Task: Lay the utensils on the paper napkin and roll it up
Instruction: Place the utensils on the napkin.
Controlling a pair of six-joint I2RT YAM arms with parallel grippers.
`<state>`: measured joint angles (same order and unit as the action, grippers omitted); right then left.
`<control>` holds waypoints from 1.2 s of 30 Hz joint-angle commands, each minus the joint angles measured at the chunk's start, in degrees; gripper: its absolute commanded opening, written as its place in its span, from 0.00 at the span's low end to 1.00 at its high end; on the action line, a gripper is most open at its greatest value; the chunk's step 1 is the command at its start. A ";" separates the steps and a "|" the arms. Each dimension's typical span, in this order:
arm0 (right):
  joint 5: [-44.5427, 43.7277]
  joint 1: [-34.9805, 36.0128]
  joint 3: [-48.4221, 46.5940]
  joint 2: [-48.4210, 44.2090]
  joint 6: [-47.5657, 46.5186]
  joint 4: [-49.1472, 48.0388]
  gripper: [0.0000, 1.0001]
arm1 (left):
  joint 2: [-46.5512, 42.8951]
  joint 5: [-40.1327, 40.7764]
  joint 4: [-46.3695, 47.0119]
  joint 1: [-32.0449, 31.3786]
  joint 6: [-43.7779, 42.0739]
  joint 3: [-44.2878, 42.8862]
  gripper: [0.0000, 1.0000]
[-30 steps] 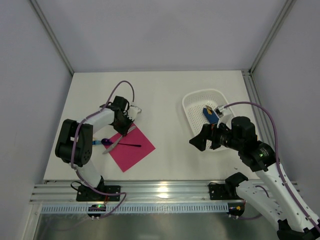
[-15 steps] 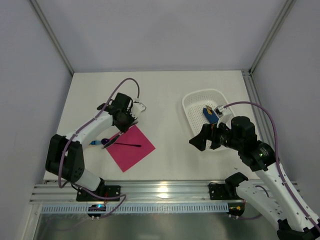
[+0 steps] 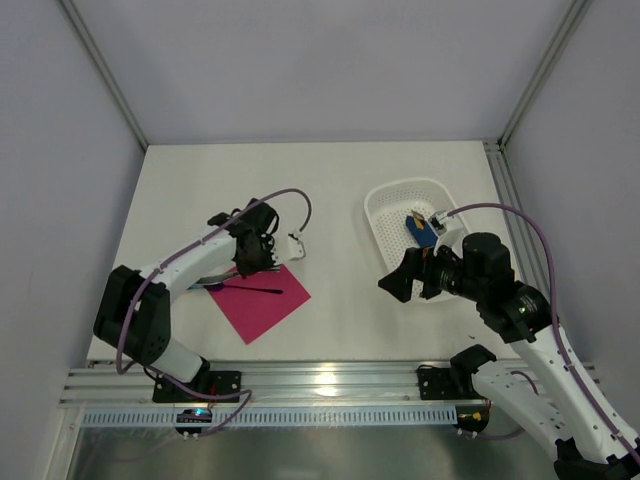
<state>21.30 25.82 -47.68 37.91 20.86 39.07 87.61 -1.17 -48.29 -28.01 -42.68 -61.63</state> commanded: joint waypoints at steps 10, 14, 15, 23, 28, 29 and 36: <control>-0.03 0.28 -1.80 0.50 -1.61 -0.22 1.00 | 5.29 -2.61 1.44 -0.91 -13.13 0.72 0.00; -0.29 0.28 -1.89 0.67 -1.88 -0.13 0.99 | 6.08 -2.17 2.32 -1.43 -14.19 1.42 0.00; -0.29 0.28 -1.89 0.76 -1.88 -0.22 0.99 | 5.90 -2.17 2.94 -1.52 -14.28 1.77 0.00; -0.38 0.28 -1.71 0.94 -1.97 -0.22 0.99 | 4.76 -3.40 4.52 -1.87 -14.54 4.23 0.00; -0.38 0.28 -1.80 0.76 -1.97 -0.13 0.99 | 3.97 -3.14 4.87 -2.66 -14.10 5.19 0.00; -0.38 0.28 -1.71 0.85 -1.88 -0.22 0.99 | 3.79 -3.14 5.31 -2.75 -14.01 5.55 0.00; -0.38 0.28 -2.06 0.67 -1.62 0.22 1.00 | 5.72 -2.26 6.19 -2.75 -13.84 5.47 0.00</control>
<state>21.32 25.82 -47.68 38.63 19.75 39.09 93.36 -3.20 -43.79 -30.48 -55.94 -55.79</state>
